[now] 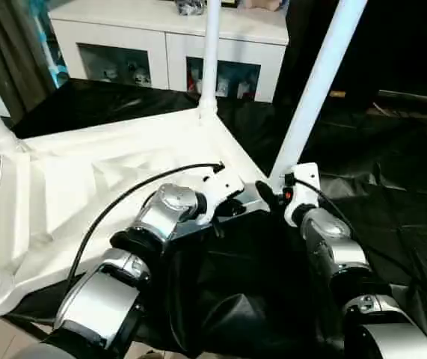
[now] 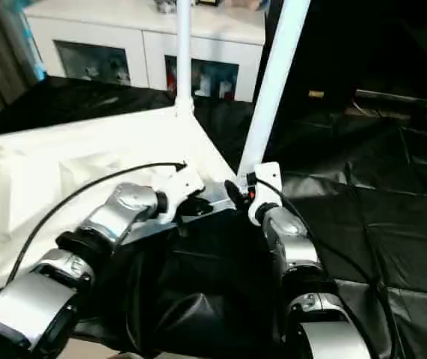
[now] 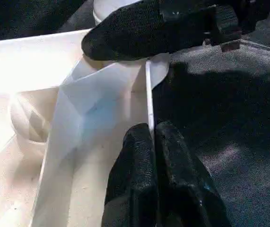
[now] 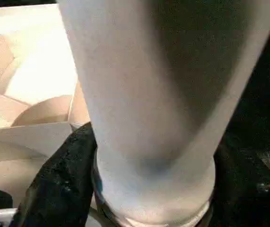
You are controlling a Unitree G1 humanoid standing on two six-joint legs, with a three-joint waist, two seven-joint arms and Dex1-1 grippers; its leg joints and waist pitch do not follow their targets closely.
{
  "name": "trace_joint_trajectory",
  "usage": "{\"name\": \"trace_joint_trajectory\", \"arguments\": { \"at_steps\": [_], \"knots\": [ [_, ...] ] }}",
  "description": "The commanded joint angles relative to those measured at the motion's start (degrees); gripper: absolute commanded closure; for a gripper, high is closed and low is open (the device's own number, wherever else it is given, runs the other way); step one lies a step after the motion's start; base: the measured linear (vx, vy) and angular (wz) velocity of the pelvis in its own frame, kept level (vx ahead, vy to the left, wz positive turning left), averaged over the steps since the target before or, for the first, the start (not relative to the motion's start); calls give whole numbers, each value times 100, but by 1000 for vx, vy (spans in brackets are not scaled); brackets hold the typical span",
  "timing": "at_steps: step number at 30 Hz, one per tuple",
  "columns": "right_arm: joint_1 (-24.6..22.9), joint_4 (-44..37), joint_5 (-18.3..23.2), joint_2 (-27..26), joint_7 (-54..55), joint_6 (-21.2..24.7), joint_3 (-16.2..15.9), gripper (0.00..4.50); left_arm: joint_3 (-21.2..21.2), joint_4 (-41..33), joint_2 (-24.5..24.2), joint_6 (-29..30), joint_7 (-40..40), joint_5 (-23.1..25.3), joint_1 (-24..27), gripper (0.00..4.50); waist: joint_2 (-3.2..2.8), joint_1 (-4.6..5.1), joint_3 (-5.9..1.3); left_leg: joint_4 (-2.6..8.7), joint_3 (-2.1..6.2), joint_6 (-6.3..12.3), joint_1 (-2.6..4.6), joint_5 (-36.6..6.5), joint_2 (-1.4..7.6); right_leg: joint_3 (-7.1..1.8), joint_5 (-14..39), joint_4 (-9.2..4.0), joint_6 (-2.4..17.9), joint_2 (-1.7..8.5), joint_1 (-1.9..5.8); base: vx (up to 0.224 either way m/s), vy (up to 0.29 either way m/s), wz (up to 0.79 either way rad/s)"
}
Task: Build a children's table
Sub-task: Rotate leg to tighten
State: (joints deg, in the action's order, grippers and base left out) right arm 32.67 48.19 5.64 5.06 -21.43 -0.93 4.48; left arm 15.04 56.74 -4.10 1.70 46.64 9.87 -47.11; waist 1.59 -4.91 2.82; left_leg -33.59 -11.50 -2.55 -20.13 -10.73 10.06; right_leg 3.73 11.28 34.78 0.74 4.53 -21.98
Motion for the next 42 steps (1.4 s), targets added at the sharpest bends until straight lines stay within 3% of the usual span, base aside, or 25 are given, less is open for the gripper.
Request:
{"name": "trace_joint_trajectory", "arguments": {
  "at_steps": [1,5,6,10,12,15,16,20,25,28,34,36,37,39,42],
  "knots": [
    [-129,-54,-187,-263,-786,-95,-633,64,51,-4,224,-209,198,-117,70,450,15,25,-265,482,230,52,63,-1872,362,-307,2376,-606,933,520,122,0,0,0],
    [-265,-385,-50,-43,-1425,-55,-718,58,129,-144,34,-334,687,-175,186,450,17,16,-280,481,214,177,37,-1663,370,-319,1913,-558,1060,519,153,0,0,0],
    [-420,-690,40,290,-2018,-15,-829,58,197,-305,-185,-496,1183,-254,319,450,25,-5,-286,471,207,225,39,-1590,366,-312,1818,-554,1101,521,177,0,0,0],
    [-556,-886,14,673,-2519,-75,-957,58,239,-464,-415,-626,1617,-317,451,450,48,-18,-300,453,185,388,16,-1330,373,-318,1423,-504,1191,513,196,0,0,0],
    [-634,-947,33,1007,-3001,-98,-943,58,240,-688,-645,-699,2146,-442,607,450,33,-63,-306,431,162,491,-12,-986,389,-301,930,-434,1369,501,224,0,0,0],
    [-688,-1070,175,1236,-3510,21,-859,58,219,-962,-836,-640,2622,-597,750,450,17,-78,-323,422,152,506,2,-931,407,-283,672,-384,1503,488,226,0,0,0],
    [-723,-1178,264,1334,-3739,108,-853,58,226,-1120,-933,-596,2827,-668,824,450,47,-88,-322,413,148,541,2,-900,418,-285,600,-366,1545,499,236,0,0,0],
    [-800,-1409,443,1533,-4211,308,-933,58,223,-1358,-1099,-515,3102,-767,947,450,35,-125,-312,411,136,570,-4,-918,412,-286,738,-385,1498,496,215,0,0,0],
    [-810,-1428,508,1606,-4465,356,-990,99,172,-1406,-1170,-466,3170,-797,1007,450,39,-145,-289,445,153,340,16,-1187,416,-295,1446,-456,1307,512,187,0,0,0],
    [-834,-1479,555,1573,-4554,421,-983,134,148,-1443,-1158,-412,3183,-836,1021,450,46,-150,-301,438,152,341,14,-1093,412,-298,1304,-436,1304,505,189,0,0,0],
    [-960,-1578,642,1489,-4540,616,-981,169,116,-1432,-1079,-358,2940,-790,1017,450,59,-160,-302,425,145,401,3,-956,402,-293,1097,-419,1329,498,196,0,0,0],
    [-980,-1375,522,1245,-3757,553,-850,173,62,-1116,-897,-289,2145,-549,826,450,102,-147,-290,435,146,376,7,-1024,402,-292,1321,-449,1267,507,176,0,0,0],
    [-956,-1264,450,1169,-3452,501,-799,174,39,-988,-834,-274,1876,-474,749,450,75,-143,-281,444,161,290,43,-1176,390,-296,1641,-489,1193,523,151,0,0,0],
    [-810,-893,285,909,-2476,449,-620,175,-32,-683,-617,-182,1174,-340,522,450,124,-86,-260,478,193,100,54,-1410,380,-299,2320,-553,1015,540,124,0,0,0],
    [-556,-421,235,499,-1083,556,-295,175,-142,-340,-262,45,178,-226,210,450,112,-36,-250,494,212,-15,75,-1571,376,-304,2576,-582,938,547,104,0,0,0]
  ]
}}
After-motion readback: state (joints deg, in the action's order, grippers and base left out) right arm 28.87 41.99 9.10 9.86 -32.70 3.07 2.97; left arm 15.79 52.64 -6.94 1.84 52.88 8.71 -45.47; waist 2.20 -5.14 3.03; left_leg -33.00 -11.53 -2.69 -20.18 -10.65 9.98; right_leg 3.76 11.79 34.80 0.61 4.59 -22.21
